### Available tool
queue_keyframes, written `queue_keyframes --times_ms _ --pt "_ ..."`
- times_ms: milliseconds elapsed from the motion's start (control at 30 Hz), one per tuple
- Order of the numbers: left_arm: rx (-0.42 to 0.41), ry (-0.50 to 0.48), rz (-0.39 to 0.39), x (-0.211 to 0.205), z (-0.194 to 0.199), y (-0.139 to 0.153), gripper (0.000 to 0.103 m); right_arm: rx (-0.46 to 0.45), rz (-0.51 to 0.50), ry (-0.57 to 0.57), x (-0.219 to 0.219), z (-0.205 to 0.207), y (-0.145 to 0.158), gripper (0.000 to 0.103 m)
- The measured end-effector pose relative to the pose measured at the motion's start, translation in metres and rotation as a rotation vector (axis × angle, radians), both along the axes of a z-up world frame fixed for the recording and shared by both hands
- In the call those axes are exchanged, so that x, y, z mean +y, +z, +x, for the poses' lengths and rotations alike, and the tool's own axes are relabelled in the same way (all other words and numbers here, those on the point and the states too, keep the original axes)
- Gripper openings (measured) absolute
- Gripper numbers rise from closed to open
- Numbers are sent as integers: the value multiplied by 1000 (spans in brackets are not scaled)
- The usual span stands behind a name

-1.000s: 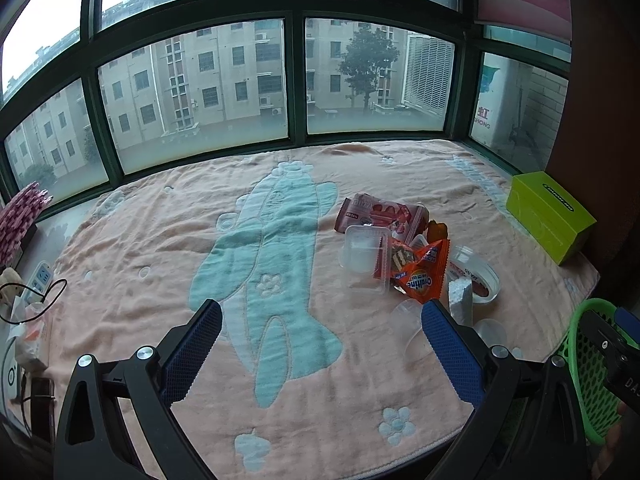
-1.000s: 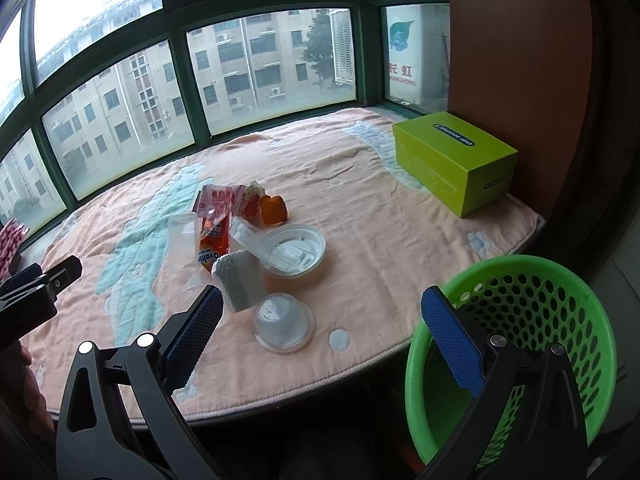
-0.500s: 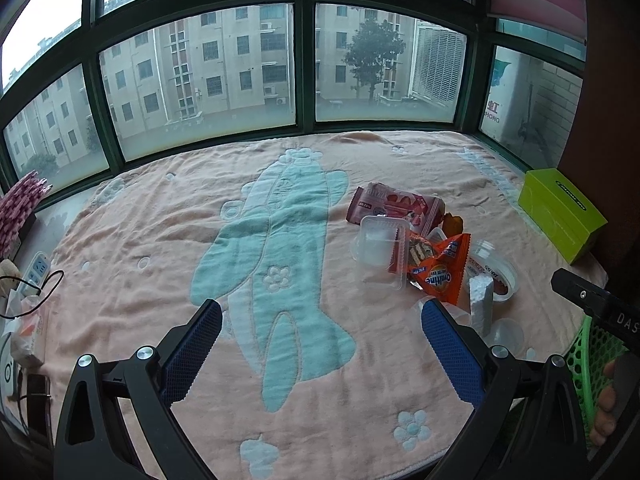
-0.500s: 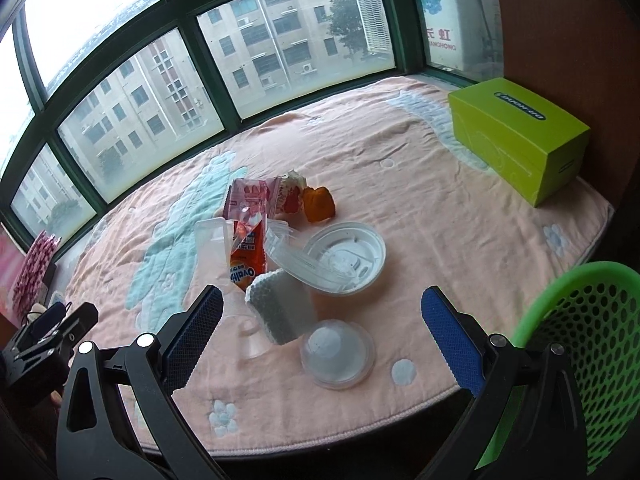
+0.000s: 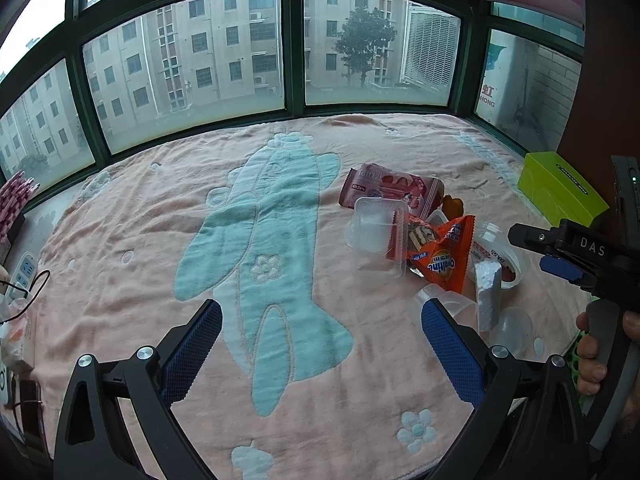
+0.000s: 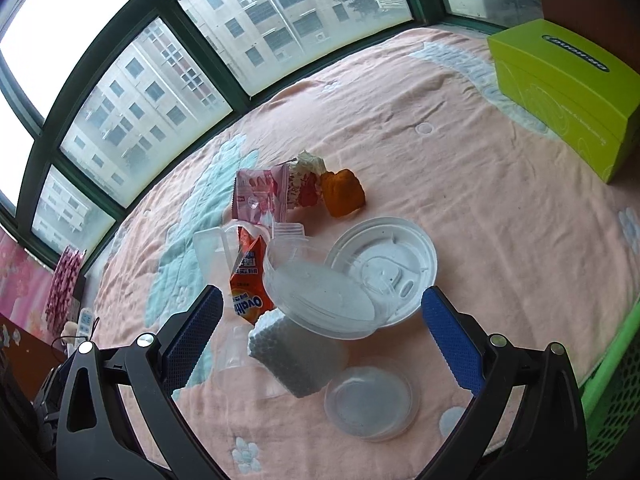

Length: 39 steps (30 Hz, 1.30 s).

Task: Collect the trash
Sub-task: 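Grasp the large clear round lid with the right tool while the left tool reaches the clear cup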

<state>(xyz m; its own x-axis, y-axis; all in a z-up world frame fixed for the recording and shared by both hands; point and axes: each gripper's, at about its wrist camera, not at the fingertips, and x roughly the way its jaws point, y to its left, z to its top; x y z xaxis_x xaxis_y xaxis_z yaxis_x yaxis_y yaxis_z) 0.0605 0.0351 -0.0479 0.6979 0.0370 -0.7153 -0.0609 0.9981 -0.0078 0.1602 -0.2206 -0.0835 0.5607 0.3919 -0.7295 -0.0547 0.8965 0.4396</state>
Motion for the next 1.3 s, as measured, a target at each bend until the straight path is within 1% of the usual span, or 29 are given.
queue_keyframes --times_ms 233,367,433,467,500,600,633,667,733,867,900,933,1033,1133,1167,1200,1233,1267,1300 --pt "4 -16 -1 -3 4 -3 97 58 46 -11 -3 19 -17 98" --pt "15 -43 0 -9 8 -8 97 72 54 2 1 26 -22 98" --pt "23 -61 -3 -13 10 -11 97 87 74 2 0 29 -27 97" --pt "26 -70 -2 -15 11 -13 97 95 82 -2 -1 31 -29 96" --pt "29 -80 -3 -17 12 -14 97 103 92 -5 -2 32 -31 90" --pt "40 -117 -8 -24 15 -19 97 116 143 4 -5 32 -33 81" --pt "42 -130 -10 -26 16 -21 97 115 153 7 -5 32 -33 77" --pt "45 -140 -7 -29 17 -23 97 112 158 9 -6 31 -32 73" --pt "52 -162 -9 -33 19 -27 97 105 158 16 -5 30 -29 68" --pt "73 -192 -30 -39 23 -33 97 88 144 12 -7 26 -26 69" --pt "73 -197 -34 -40 22 -34 97 79 146 9 -8 25 -25 71" --pt "74 -203 -36 -41 23 -35 97 71 151 5 -9 24 -23 76" --pt "78 -226 -44 -45 23 -37 96 63 153 3 -12 24 -22 78" --pt "76 -257 -46 -50 25 -39 94 55 145 -3 -15 23 -20 83" --pt "75 -269 -48 -52 26 -41 92 52 144 -7 -15 23 -20 83" --pt "79 -281 -47 -54 27 -42 83 50 146 -9 -16 23 -20 83" --pt "87 -294 -49 -57 29 -45 78 49 149 -13 -17 22 -20 83" --pt "95 -301 -49 -59 31 -47 76 51 150 -17 -18 21 -21 84" --pt "100 -307 -48 -61 33 -49 73 52 152 -18 -18 21 -20 84"
